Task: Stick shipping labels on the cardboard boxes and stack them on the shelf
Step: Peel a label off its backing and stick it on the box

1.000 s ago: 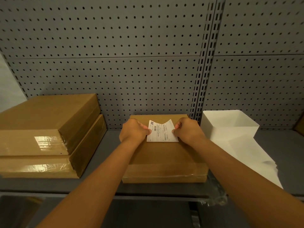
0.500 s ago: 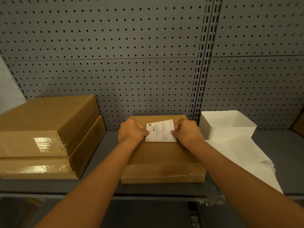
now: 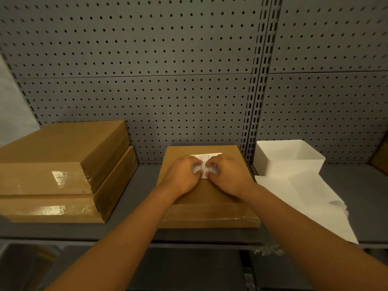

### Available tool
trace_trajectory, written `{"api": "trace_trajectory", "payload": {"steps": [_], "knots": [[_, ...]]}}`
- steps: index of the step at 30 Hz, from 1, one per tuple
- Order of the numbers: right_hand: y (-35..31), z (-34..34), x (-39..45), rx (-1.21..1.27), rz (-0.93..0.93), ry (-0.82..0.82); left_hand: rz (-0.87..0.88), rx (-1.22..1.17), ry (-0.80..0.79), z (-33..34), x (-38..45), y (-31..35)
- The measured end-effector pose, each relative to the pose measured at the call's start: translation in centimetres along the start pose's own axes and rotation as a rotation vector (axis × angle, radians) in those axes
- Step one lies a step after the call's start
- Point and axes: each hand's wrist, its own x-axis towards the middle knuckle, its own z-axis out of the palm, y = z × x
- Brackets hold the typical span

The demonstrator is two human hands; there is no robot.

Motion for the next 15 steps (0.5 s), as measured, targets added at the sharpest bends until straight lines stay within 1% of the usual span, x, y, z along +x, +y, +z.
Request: {"api": "trace_trajectory", "payload": {"steps": [2, 4, 5, 6, 8, 10, 11, 13, 15], "knots": [[0.9, -0.6, -0.7, -0.029, 0.014, -0.001, -0.03, 0.031, 0.02, -0.5, -0.7, -1.1], [1.7, -1.2, -1.2, -0.02, 0.076, 0.068, -0.051, 0.037, 0.083, -1.2, -1.2, -1.9], [1.7, -1.2, -1.3, -0.01, 0.084, 0.088, -0.033, 0.031, 0.101, -1.3, -1.3, -1.9], [1.2, -1.1, -1.4, -0.006, 0.053, 0.075, 0.006, 0.023, 0.093, -1.4, -1.5, -1.6], [0.1, -0.3, -1.5, -0.007, -0.053, -0.044, 0.09, 0.019, 0.011, -0.8, -1.8, -0.6], [-0.4, 0.1, -2.1, -0.029, -0.084, -0.12, 0.108, 0.047, -0.029, -0.5, -2.2, -0.5], [-0.1, -0.2, -2.3, -0.043, -0.056, -0.108, 0.092, 0.07, -0.015, -0.7, -2.4, -0.8], [0.9, -0.9, -2.8, -0.081, 0.002, -0.016, 0.081, 0.112, 0.046, -1.3, -2.8, -1.6], [1.0, -1.1, -3.3, -0.092, -0.008, 0.042, 0.139, 0.092, 0.056, -1.4, -3.2, -1.6]]}}
